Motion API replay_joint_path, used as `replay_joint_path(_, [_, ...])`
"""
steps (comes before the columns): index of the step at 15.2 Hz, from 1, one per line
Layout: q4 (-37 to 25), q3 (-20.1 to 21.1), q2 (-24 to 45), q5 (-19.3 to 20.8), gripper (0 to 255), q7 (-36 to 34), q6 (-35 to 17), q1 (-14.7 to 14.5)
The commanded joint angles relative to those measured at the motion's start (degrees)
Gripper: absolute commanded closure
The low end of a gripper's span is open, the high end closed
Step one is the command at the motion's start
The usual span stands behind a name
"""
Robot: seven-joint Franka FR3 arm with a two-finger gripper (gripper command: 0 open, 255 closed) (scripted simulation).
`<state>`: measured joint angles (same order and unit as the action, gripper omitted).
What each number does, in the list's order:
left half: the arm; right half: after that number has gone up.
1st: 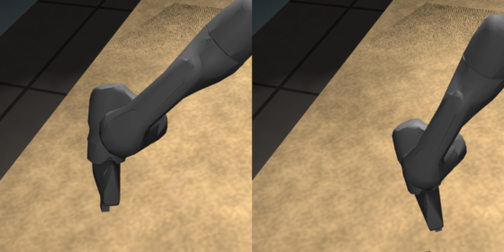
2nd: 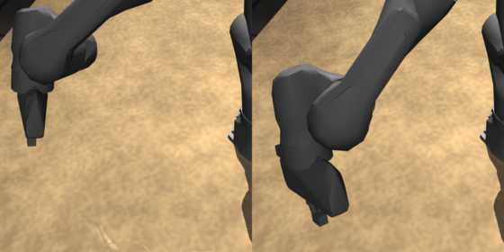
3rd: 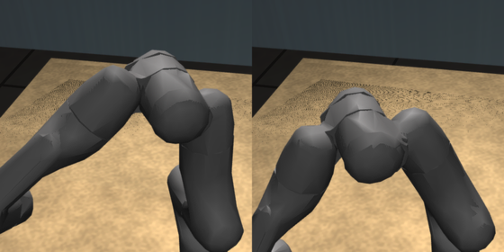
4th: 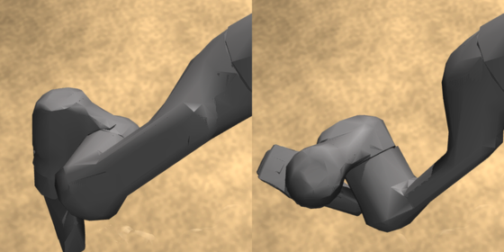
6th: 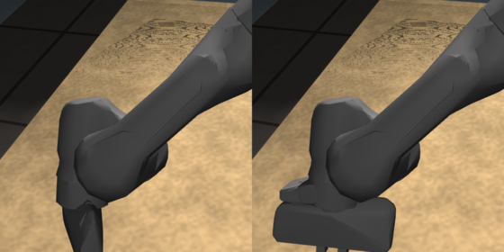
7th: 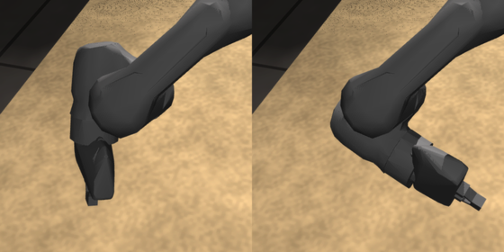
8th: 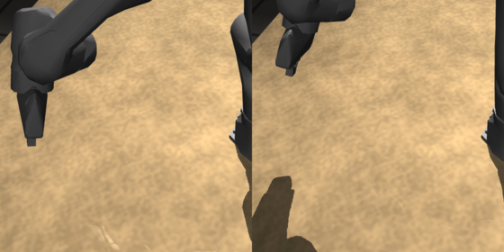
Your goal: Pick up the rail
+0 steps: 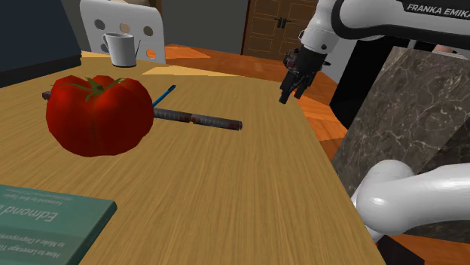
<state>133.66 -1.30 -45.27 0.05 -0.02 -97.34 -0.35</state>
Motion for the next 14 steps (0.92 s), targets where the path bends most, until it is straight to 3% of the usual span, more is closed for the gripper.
replay_joint_path(1, [0.0,0.0,0.0,0.0,0,0.0,0.0,0.0])
replay_joint_path(14, [-19.0,10.4,19.3,-3.1,0,1.0,2.8,-8.5])
